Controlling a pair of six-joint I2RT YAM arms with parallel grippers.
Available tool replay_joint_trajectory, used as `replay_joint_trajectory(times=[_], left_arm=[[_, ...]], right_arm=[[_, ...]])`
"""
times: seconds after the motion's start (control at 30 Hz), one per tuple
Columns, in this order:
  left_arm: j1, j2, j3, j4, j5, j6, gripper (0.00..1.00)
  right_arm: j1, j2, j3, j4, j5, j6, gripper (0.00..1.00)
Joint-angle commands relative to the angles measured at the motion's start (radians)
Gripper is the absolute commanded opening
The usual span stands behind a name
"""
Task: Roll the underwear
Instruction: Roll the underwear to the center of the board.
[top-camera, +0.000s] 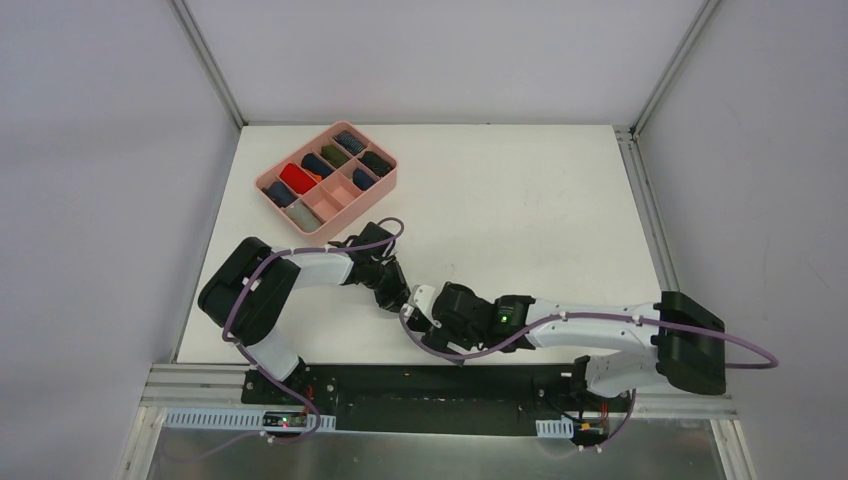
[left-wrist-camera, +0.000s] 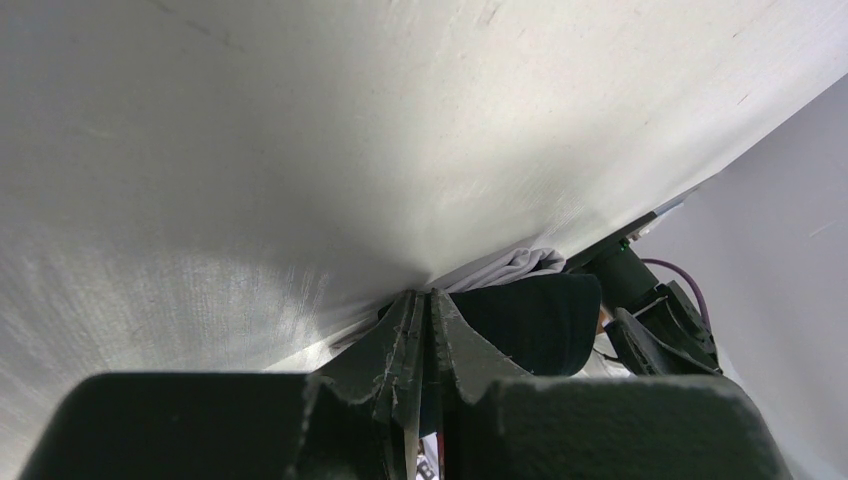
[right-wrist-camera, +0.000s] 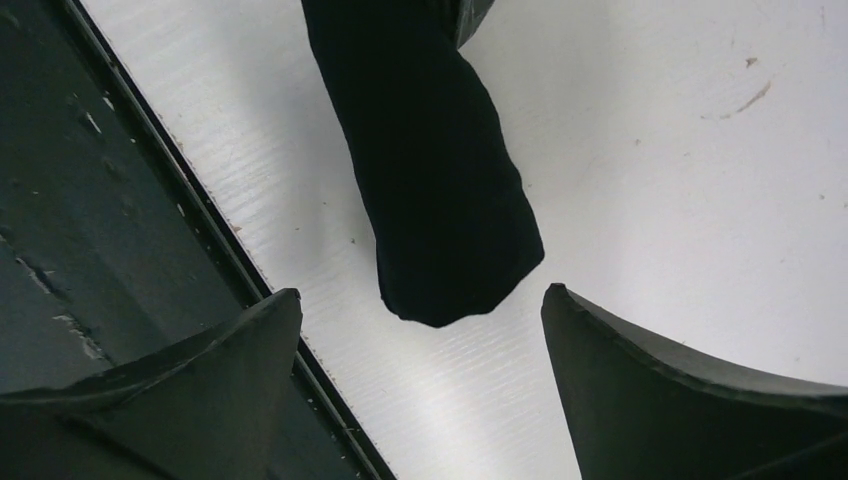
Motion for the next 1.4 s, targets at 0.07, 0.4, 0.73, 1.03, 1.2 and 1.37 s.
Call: replay_joint_trajectory(times=[0.07,0.4,0.73,1.03,1.2,1.37], left_arm=[[-0.012,-0.004,-0.020,-0.035,-0.024,0.028,0.09],[-0.012,-0.014,-0.023,-0.038,-0.018,0.035,0.09],[-0.012,-0.013,-0.008,-0.042,-0.018,0.035,0.09],[-0.013,0.003,-0.006,-0.042,-0.024,0.039,0.09],[-0.012,0.005,-0.008,-0.041,-0.025,0.042,0.09],[-0.013,0.005,-0.009,-0.042,-0.021,0.045,0.09]], right_arm=[[0.006,0.082,0.059,0.041,0.060,-0.143,0.93],[0.003,-0.054,-0.013,0.109,0.017,0.025,0.93],[-0.019,-0.341,-0.068,0.054,0.196,0.778,0.79],[-0.170,-0.448,-0.181,-0.059,0.092,1.707,0.99],[-0.177,-0.562,-0.456,0.265,0.036,2.084,1.00],[-0.178,-0.550,-0.490,0.323,0.017,2.180,1.00]])
